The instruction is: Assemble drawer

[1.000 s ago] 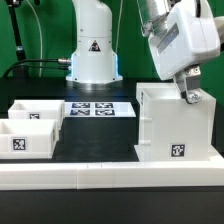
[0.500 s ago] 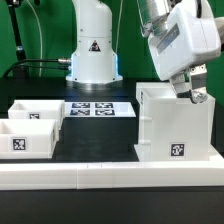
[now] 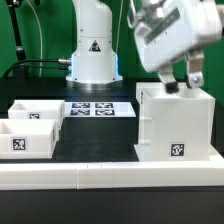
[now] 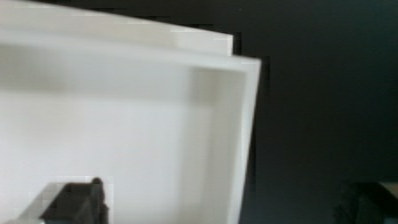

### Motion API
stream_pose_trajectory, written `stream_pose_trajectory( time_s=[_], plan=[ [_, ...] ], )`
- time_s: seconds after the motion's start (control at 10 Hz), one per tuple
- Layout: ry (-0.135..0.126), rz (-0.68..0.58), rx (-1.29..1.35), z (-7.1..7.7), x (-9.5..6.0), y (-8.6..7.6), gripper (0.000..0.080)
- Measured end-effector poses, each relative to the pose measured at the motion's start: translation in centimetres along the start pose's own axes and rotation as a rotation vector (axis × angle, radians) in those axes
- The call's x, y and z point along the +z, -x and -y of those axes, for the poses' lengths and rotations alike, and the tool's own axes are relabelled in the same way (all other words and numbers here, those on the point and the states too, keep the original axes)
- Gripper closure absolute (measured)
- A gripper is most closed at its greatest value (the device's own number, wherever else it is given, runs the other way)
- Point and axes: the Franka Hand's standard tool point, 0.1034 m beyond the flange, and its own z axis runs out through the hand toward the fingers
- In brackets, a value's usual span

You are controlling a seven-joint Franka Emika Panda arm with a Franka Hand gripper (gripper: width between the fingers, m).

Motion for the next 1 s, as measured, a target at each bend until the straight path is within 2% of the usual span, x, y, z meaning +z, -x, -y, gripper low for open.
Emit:
stream_pose_trajectory(
  time_s=[0.2, 0.6, 0.7, 0.8, 1.0],
  plan=[
    [-0.003, -0.017, -0.091, -1.8, -2.2, -1.5, 0.0150],
    [0.008, -0.013, -0.188, -2.0, -1.7, -1.5, 0.0150],
    [0.058, 0.004, -0.401, -2.9, -1.5, -2.2, 0.0150],
    [0.083, 0.005, -0.598, -3.5, -1.8, -3.7, 0.0150],
    [0.104, 0.017, -0.832, -4.7, -2.6, -7.0, 0.0150]
  ],
)
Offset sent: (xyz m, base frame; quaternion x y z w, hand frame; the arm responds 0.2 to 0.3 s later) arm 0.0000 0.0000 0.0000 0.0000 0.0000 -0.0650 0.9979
